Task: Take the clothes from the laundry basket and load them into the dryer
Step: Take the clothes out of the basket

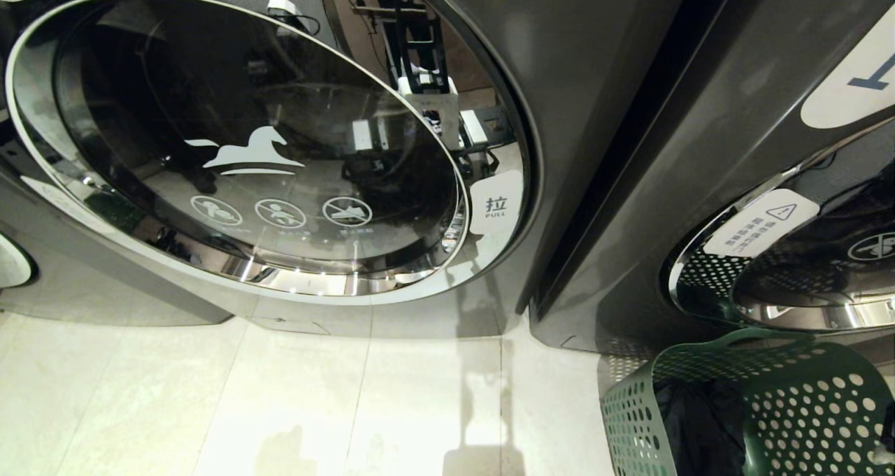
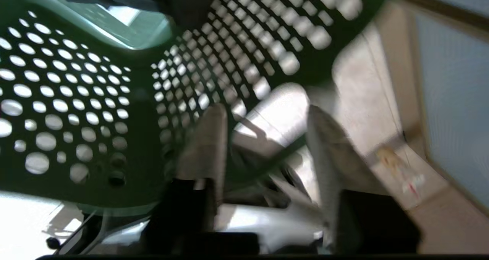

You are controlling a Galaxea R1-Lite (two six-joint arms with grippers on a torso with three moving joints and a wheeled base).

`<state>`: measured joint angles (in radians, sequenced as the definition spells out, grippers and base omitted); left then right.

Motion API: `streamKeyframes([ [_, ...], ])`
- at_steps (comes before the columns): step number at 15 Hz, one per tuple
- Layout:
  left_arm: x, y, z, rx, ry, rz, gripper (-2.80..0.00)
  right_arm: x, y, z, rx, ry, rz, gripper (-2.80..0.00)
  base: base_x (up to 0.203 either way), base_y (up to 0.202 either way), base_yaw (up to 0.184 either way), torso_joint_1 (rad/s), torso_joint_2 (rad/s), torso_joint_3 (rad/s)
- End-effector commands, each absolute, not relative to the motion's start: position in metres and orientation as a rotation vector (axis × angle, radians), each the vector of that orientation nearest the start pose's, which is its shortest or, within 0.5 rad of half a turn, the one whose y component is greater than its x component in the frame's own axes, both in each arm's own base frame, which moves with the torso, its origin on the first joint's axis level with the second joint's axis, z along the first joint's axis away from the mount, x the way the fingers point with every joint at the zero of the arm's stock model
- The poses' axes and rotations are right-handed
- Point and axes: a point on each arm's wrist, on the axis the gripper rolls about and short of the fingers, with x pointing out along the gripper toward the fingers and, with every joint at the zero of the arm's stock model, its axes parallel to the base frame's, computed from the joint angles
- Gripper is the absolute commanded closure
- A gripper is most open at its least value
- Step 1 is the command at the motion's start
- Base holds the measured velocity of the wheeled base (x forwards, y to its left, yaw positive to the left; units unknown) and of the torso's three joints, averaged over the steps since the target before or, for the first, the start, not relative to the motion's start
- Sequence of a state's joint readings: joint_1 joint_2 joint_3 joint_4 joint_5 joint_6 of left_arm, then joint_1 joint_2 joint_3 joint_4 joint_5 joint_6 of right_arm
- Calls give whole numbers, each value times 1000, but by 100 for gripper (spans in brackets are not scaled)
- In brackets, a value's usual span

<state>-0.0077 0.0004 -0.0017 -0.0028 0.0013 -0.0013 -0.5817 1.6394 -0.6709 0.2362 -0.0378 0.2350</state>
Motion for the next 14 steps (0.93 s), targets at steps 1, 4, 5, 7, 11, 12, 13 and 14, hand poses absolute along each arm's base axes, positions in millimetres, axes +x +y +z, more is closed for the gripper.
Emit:
streamKeyframes([
  [1, -23, 0, 76, -2, -6, -6, 0, 200, -139, 51, 561, 1230, -591, -280, 0, 0, 0, 0, 0, 0],
  [4, -23, 0, 76, -2, -6, -6, 0, 202, -146, 9, 555, 1317, -363, -280, 0, 0, 0, 0, 0, 0],
  [5, -23, 0, 76, -2, -6, -6, 0, 205, -150, -6, 546, 1333, -323, -280, 0, 0, 0, 0, 0, 0],
  [7, -23, 0, 76, -2, -6, -6, 0, 208, -160, -34, 494, 1339, -258, -280, 0, 0, 0, 0, 0, 0],
  [11, -23, 0, 76, -2, -6, -6, 0, 215, -188, -79, 413, 1343, -178, -280, 0, 0, 0, 0, 0, 0],
  [12, -23, 0, 76, -2, -6, -6, 0, 217, -193, -89, 410, 1344, -160, -280, 0, 0, 0, 0, 0, 0],
  [13, -23, 0, 76, -2, -6, -6, 0, 221, -198, -97, 392, 1335, -143, -280, 0, 0, 0, 0, 0, 0],
  [14, -23, 0, 76, -2, -6, -6, 0, 223, -201, -106, 366, 1328, -123, -280, 0, 0, 0, 0, 0, 0],
])
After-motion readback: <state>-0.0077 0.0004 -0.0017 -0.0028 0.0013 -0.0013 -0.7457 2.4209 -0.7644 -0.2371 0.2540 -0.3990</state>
